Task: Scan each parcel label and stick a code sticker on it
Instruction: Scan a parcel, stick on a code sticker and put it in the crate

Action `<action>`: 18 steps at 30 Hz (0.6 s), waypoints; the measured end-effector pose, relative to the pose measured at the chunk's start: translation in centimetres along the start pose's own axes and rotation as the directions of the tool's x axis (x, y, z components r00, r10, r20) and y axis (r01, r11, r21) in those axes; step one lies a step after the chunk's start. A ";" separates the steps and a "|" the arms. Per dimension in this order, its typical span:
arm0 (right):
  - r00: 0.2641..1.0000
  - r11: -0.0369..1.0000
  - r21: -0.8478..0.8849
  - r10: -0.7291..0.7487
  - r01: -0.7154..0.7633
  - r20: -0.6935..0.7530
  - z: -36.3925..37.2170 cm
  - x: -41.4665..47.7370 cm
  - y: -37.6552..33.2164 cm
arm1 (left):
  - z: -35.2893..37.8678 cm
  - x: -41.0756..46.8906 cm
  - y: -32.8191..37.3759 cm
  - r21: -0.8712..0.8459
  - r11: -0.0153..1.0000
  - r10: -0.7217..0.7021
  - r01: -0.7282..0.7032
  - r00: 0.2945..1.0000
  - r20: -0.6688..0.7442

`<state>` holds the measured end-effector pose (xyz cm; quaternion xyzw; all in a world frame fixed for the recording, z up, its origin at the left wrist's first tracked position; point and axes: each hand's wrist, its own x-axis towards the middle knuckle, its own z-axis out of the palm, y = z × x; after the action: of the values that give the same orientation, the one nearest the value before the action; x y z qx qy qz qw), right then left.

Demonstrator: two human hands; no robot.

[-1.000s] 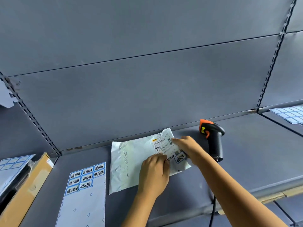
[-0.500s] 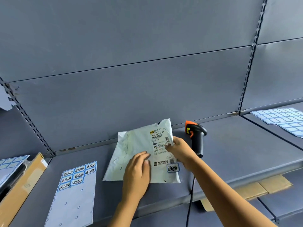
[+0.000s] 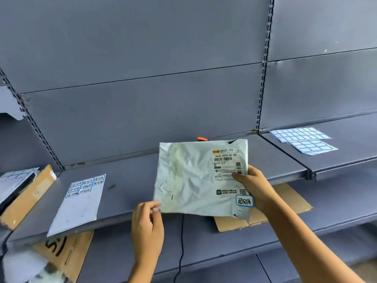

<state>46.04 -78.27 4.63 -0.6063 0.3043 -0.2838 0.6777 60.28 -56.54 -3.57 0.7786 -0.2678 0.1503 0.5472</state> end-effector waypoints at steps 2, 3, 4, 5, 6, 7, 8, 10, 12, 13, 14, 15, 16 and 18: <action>0.999 1.000 0.029 0.010 -0.009 -0.053 -2.6 -1.9 0.4 | 0.1 -2.0 0.9 -0.019 0.998 -0.052 0.052 0.998 0.032; 0.996 0.999 0.029 0.015 -0.013 -0.084 -3.9 -2.8 0.7 | 0.3 -2.9 1.5 -0.020 0.997 -0.068 0.070 0.996 0.061; 0.992 0.999 0.028 0.018 -0.014 -0.121 -5.4 -4.0 0.9 | 0.7 -3.8 2.1 -0.026 0.996 -0.077 0.080 0.992 0.102; 0.988 1.000 0.023 0.023 -0.020 -0.155 -6.8 -5.2 1.1 | 1.3 -4.5 2.7 -0.031 0.996 -0.083 0.089 0.986 0.146; 0.982 0.999 0.020 0.028 -0.025 -0.187 -8.2 -6.2 1.3 | 1.9 -5.0 3.3 -0.036 0.995 -0.084 0.093 0.978 0.189; 0.973 0.999 0.016 0.030 -0.027 -0.229 -9.8 -7.7 1.4 | 2.6 -5.7 4.3 -0.045 0.995 -0.074 0.088 0.967 0.243; 0.964 0.999 0.016 0.031 -0.027 -0.265 -11.4 -9.0 1.5 | 3.3 -6.3 5.0 -0.052 0.996 -0.057 0.075 0.954 0.296; 0.936 0.999 0.034 0.032 -0.021 -0.350 -14.6 -12.0 1.8 | 4.7 -7.9 6.5 -0.061 0.997 -0.011 0.039 0.916 0.402; 0.892 0.999 0.053 0.027 -0.004 -0.451 -17.3 -15.2 2.0 | 5.8 -9.5 7.5 -0.049 0.999 0.027 -0.003 0.869 0.494; 0.865 0.998 0.057 0.021 0.009 -0.502 -18.6 -16.7 2.1 | 6.3 -10.3 7.9 -0.043 0.999 0.043 -0.024 0.844 0.535; 0.832 0.997 0.067 0.018 0.023 -0.554 -19.7 -18.7 2.3 | 6.7 -11.2 8.4 -0.045 0.998 0.061 -0.043 0.811 0.582; 0.802 0.996 0.079 0.020 0.034 -0.597 -20.6 -20.5 2.6 | 7.0 -12.1 8.8 -0.051 0.997 0.076 -0.057 0.777 0.625; 0.777 0.994 0.101 0.028 0.046 -0.629 -21.2 -22.2 2.7 | 7.1 -12.8 9.2 -0.060 0.996 0.092 -0.069 0.745 0.660; 0.705 0.987 0.144 0.058 0.063 -0.707 -22.2 -26.0 3.6 | 7.4 -14.8 9.8 -0.088 0.991 0.132 -0.100 0.671 0.729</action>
<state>12.34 -72.68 1.11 -0.3956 0.5169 -0.5189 0.5541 42.15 -62.29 -6.43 0.7437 -0.5164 -0.1450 0.3989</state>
